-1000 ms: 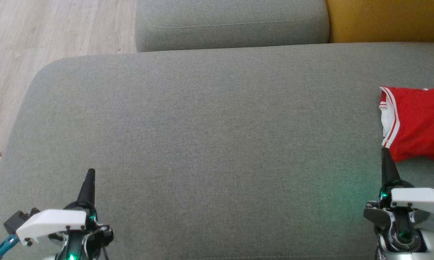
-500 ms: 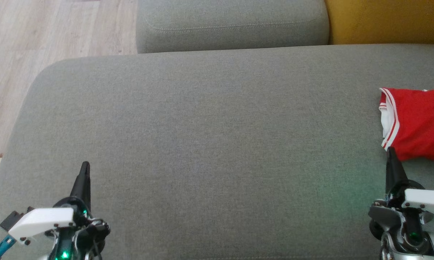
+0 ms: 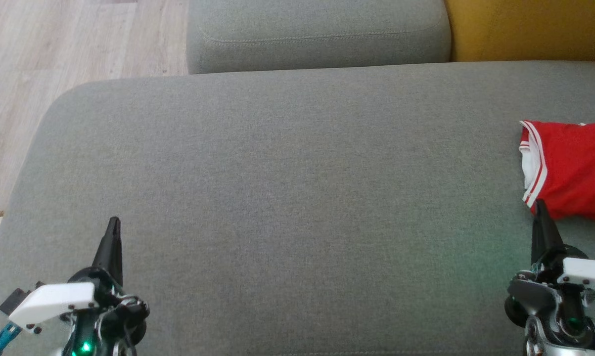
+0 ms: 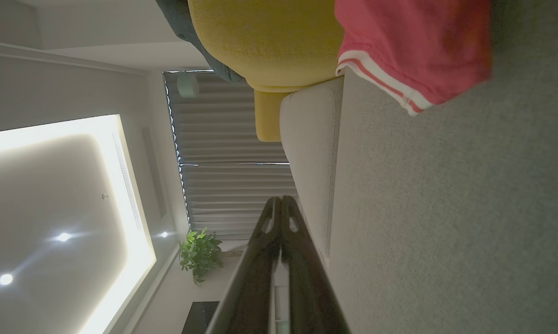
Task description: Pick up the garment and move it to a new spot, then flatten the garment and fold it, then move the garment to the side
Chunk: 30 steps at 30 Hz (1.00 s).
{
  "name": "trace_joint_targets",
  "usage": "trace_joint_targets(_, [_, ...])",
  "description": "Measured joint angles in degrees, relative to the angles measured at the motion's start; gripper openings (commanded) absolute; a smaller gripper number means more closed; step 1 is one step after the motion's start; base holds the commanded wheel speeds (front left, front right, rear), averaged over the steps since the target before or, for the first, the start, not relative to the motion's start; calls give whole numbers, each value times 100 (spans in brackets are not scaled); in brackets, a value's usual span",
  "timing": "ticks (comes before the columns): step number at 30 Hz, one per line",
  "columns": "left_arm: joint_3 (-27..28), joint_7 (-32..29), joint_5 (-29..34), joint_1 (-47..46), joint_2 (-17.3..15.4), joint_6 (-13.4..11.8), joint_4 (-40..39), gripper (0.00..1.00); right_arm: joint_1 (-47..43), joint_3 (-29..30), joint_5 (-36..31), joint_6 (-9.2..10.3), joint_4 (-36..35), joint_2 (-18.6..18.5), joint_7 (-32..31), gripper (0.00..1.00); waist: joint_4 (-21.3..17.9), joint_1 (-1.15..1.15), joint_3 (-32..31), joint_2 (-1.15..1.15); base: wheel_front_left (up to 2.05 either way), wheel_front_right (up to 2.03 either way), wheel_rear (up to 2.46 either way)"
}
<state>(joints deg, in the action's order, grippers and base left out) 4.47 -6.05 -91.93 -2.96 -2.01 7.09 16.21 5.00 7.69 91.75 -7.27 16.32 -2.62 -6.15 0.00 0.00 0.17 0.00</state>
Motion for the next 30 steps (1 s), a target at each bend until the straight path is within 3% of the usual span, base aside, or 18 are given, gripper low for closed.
trace_joint_targets(30, [1, 0, 0, -8, 0, 1, 0, 0, 0, 0, 1, 0, -2, 0, 0, 0, 0, 0, 0, 0, 0, 0, 0])
